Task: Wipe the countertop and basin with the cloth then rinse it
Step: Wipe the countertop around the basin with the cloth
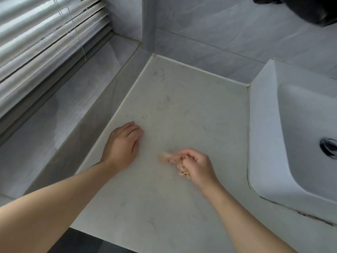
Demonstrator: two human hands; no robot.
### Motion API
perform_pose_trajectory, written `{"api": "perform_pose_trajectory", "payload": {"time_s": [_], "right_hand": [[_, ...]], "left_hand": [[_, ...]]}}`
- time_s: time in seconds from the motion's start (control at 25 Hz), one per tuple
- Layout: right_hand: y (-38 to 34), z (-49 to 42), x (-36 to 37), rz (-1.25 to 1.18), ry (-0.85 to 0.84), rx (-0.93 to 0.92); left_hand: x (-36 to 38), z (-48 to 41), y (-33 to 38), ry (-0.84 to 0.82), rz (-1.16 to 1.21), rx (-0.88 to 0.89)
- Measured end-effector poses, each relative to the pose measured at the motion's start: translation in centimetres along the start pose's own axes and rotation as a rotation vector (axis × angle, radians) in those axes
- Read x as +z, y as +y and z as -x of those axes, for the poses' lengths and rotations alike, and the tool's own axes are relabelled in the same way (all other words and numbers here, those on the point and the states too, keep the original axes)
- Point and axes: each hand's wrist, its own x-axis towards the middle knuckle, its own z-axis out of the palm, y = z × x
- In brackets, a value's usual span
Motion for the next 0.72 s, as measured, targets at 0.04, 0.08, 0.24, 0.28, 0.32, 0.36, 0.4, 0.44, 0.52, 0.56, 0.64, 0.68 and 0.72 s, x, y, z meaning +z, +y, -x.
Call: {"api": "perform_pose_trajectory", "payload": {"time_s": [0.04, 0.08, 0.24, 0.28, 0.32, 0.36, 0.4, 0.44, 0.52, 0.56, 0.64, 0.68, 0.72], "right_hand": [[-0.8, -0.2, -0.4, -0.106, 0.006, 0.071], [-1.6, -0.4, -0.8, -0.204, -0.012, 0.121], [-2.9, -0.5, -1.9, -0.408, -0.14, 0.292], [-3.0, -0.5, -2.1, -0.458, -0.141, 0.341], [-3.1, -0.6, -2.5, -0.529, -0.136, 0.399], [-3.2, -0.8, -2.9, -0.596, -0.116, 0.455], [-3.4, -0.6, -3.4, -0.651, -0.113, 0.5], [-3.4, -0.5, -3.8, -0.671, -0.101, 0.521], [-2.8, -0.2, -4.1, -0.537, -0.09, 0.465], [-2.5, -0.1, -4.0, -0.395, -0.073, 0.413], [-1.5, -0.4, -3.8, -0.16, 0.046, 0.312], [-1.1, -0.5, -3.9, -0.115, 0.094, 0.29], [-0.9, -0.5, -4.0, -0.116, 0.12, 0.286]], "left_hand": [[-0.7, 0.0, 1.4, -0.044, 0.151, -0.05], [-1.6, -0.2, 3.2, -0.123, 0.353, -0.153], [-3.0, -1.1, 8.4, -0.534, 1.034, -0.495], [-3.1, -1.4, 9.1, -0.484, 1.101, -0.544], [-3.2, -1.7, 9.5, -0.424, 1.123, -0.602], [-3.3, -2.0, 9.8, -0.382, 1.118, -0.668], [-3.3, -2.1, 9.9, -0.357, 1.093, -0.724], [-3.4, -2.1, 10.0, -0.343, 1.065, -0.773], [-3.2, -2.0, 10.1, -0.35, 0.989, -0.833], [-3.1, -1.8, 10.1, -0.365, 0.946, -0.839], [-2.7, -1.2, 10.0, -0.371, 0.861, -0.828], [-2.7, -0.9, 9.8, -0.35, 0.825, -0.824], [-2.6, -0.7, 9.6, -0.326, 0.796, -0.825]]}}
